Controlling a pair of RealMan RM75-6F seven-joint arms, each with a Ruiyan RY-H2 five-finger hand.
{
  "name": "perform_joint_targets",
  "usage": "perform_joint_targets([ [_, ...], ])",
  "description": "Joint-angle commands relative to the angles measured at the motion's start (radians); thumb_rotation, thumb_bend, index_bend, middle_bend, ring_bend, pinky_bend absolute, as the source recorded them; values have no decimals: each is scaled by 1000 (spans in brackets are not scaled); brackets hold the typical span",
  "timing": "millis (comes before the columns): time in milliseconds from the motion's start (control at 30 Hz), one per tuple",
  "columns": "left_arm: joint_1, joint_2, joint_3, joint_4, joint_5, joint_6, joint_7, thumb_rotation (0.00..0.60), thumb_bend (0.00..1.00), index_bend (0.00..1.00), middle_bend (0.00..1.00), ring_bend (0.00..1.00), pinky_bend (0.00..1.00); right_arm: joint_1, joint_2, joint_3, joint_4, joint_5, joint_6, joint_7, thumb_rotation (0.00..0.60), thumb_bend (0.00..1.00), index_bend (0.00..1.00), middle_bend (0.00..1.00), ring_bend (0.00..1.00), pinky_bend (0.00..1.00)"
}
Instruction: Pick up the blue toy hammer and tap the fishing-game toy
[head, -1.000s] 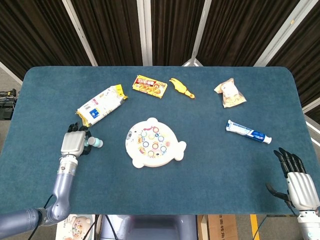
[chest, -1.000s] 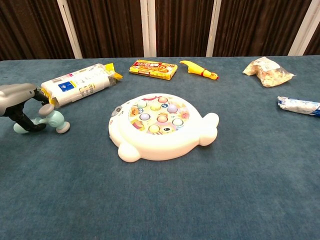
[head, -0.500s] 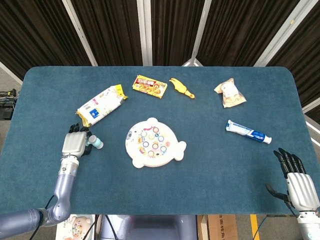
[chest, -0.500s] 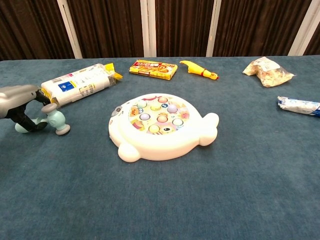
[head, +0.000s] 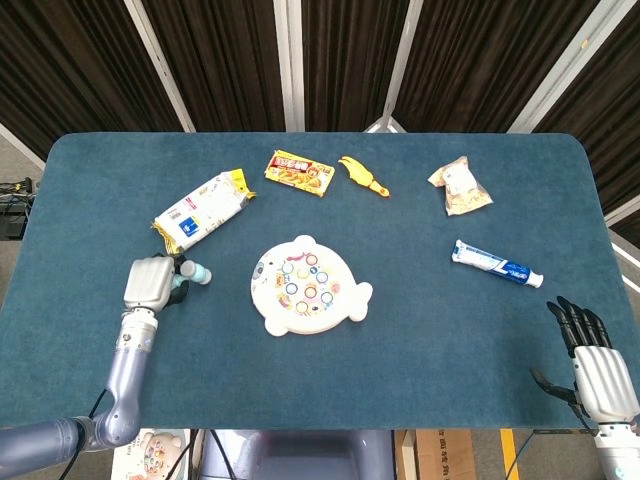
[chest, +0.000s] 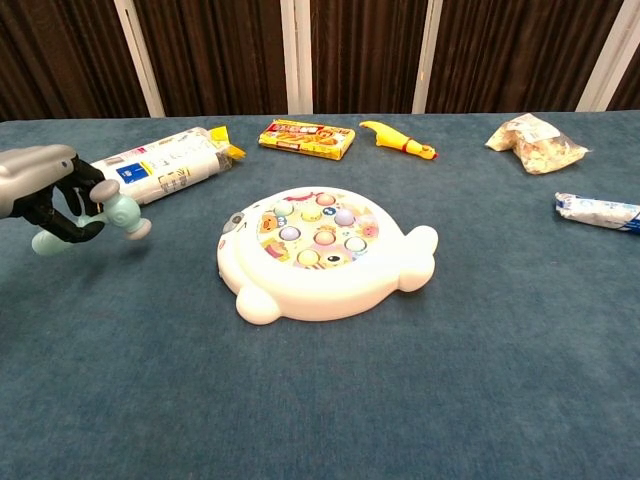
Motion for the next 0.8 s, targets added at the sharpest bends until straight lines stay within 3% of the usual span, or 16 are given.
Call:
perform_joint_targets([
  [33, -1, 6, -4, -13, 8, 4, -4, 600, 633, 615, 554, 384, 507, 0, 1, 0, 0, 0, 1, 2, 600, 260, 0, 0, 0, 0],
  [433, -30, 29, -9, -68, 53, -13, 18, 600, 653, 629, 590, 403, 514, 0, 2, 2, 1, 4, -1, 8, 600, 260, 0, 0, 0, 0],
  [800, -161, 56, -106, -157, -22, -57, 171, 600, 661, 627, 594, 407, 514, 2, 4, 4, 2, 11, -8, 20, 600, 260, 0, 0, 0, 0],
])
